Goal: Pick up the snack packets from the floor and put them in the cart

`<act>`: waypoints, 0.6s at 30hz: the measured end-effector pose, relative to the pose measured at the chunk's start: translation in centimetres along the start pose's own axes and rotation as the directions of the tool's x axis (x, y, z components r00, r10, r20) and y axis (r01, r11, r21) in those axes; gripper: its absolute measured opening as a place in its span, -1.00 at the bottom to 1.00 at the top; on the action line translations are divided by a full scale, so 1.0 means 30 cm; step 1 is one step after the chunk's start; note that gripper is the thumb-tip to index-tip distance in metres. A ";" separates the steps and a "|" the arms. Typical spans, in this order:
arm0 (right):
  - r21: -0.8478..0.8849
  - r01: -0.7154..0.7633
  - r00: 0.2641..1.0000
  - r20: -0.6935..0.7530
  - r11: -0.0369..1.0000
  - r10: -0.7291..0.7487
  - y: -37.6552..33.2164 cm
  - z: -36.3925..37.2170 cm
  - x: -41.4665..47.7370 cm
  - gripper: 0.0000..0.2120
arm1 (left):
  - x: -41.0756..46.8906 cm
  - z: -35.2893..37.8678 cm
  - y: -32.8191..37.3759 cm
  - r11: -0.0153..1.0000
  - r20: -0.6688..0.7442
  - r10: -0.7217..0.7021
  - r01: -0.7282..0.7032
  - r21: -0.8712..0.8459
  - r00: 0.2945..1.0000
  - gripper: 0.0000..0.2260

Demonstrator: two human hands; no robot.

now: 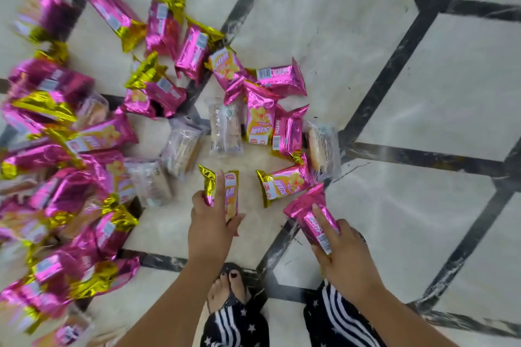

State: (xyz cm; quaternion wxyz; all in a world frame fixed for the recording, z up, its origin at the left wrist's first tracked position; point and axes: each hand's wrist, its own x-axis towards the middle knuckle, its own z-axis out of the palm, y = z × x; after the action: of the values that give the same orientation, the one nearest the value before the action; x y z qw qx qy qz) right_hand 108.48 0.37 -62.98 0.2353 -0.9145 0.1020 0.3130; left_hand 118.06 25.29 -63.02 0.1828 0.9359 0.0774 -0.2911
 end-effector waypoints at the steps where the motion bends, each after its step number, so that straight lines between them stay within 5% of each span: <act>1: 0.009 -0.003 1.000 -0.016 1.000 0.003 -0.032 -0.043 -0.017 -0.28 | -0.018 -0.056 0.019 0.999 0.002 0.032 -0.032 0.004 0.999 -0.04; 8: 0.057 0.089 0.970 -0.232 0.994 -0.073 -0.309 -0.483 -0.078 -0.12 | -0.105 -0.541 0.231 0.992 -0.038 0.127 -0.127 -0.002 0.991 -0.07; 14: 0.132 0.103 0.915 -0.402 0.986 -0.042 -0.545 -0.957 -0.210 -0.22 | -0.227 -1.011 0.487 0.967 -0.194 0.246 -0.254 -0.013 0.949 -0.10; 18: 0.162 0.035 0.880 -0.473 0.986 0.047 -0.684 -1.208 -0.454 -0.28 | -0.445 -1.252 0.637 0.928 -0.178 0.369 -0.371 0.024 0.912 -0.08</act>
State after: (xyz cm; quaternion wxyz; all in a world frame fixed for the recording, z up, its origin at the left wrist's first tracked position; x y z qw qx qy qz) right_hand 123.67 0.80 -21.89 0.2775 -0.9401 0.1850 0.0704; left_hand 131.33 21.72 -21.02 0.2314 0.9550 -0.0835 -0.1654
